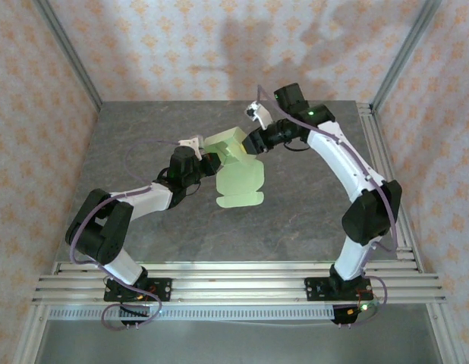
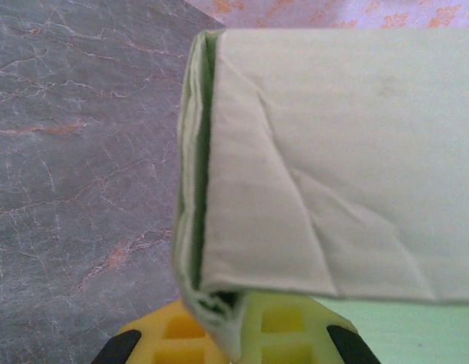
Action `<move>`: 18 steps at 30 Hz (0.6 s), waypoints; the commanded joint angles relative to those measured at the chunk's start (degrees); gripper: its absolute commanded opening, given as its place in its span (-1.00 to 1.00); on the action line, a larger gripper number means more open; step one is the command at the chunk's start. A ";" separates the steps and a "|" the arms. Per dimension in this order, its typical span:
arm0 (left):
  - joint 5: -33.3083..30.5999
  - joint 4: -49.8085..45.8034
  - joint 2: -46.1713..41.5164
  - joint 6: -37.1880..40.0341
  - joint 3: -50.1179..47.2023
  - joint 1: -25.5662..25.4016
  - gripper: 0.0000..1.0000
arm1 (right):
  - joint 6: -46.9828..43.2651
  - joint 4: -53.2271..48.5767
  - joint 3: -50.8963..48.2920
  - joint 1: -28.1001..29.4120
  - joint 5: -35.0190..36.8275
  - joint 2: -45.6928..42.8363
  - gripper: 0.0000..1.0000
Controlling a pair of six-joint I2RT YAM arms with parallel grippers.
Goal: Fold the paper box
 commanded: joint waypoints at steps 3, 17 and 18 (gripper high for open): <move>0.85 2.44 0.18 -0.29 1.68 0.52 -1.00 | -2.30 -1.14 3.86 1.89 7.90 2.05 -0.23; 0.79 1.95 0.17 0.05 2.28 0.51 -1.00 | -1.57 3.47 4.99 7.42 32.14 3.59 -0.42; 0.85 1.94 0.25 0.04 2.27 0.52 -1.00 | -1.37 4.29 4.53 7.58 32.51 3.39 -0.42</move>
